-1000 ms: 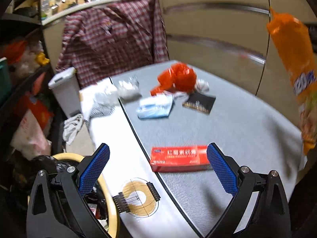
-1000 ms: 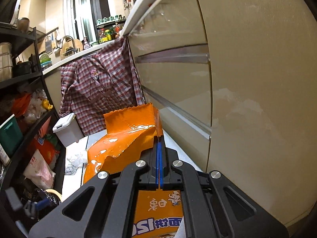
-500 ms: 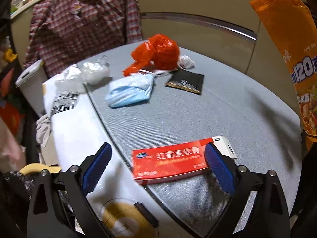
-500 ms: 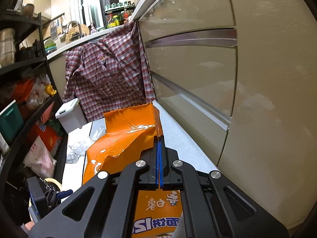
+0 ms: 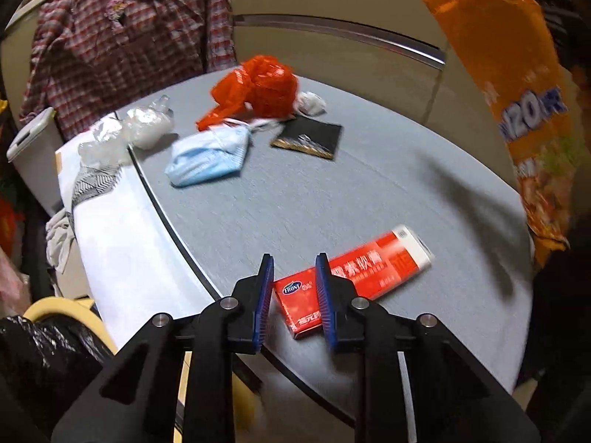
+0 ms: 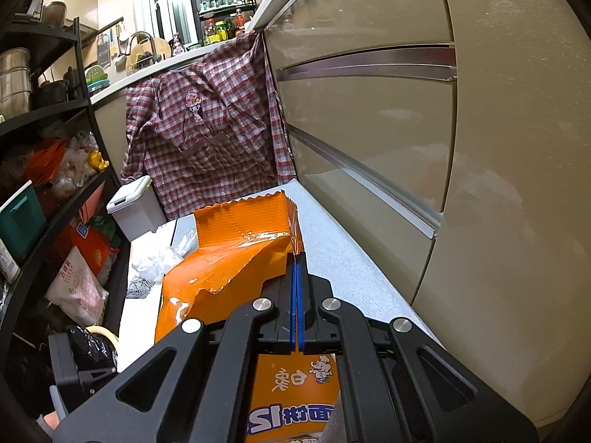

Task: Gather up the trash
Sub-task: 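Grasp the red ointment box with the left tool while the right tool holds the orange bag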

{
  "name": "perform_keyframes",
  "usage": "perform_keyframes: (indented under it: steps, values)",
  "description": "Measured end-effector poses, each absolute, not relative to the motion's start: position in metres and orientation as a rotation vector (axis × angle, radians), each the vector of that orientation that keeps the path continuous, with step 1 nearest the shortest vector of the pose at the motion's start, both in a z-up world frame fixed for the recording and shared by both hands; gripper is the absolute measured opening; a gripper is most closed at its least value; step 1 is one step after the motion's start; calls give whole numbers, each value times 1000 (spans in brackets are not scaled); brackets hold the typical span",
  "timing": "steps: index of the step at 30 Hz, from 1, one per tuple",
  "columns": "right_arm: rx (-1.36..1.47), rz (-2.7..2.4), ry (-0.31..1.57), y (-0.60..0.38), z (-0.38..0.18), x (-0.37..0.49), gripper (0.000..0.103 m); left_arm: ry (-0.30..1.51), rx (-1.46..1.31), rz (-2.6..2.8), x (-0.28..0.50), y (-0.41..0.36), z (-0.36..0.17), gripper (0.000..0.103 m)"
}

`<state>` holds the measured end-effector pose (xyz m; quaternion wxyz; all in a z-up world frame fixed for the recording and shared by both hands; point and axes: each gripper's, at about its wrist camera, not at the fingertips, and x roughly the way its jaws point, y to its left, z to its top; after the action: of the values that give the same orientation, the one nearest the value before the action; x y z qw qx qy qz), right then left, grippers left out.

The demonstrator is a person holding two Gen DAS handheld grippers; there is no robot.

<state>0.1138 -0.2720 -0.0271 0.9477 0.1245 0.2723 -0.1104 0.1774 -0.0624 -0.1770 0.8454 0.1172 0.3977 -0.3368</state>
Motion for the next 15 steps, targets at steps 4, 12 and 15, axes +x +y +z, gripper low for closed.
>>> perform_keyframes:
  steps: [4,12,15]
  values:
    - [273,-220,549,-275,-24,110,0,868,286,-731,153,-63,-174,28]
    - [280,-212,529,-270,-18,101,0,880,357,-741,95,-80,-179,63]
    - [287,-218,531,-272,-18,98,0,874,339,-695,94,-82,-182,63]
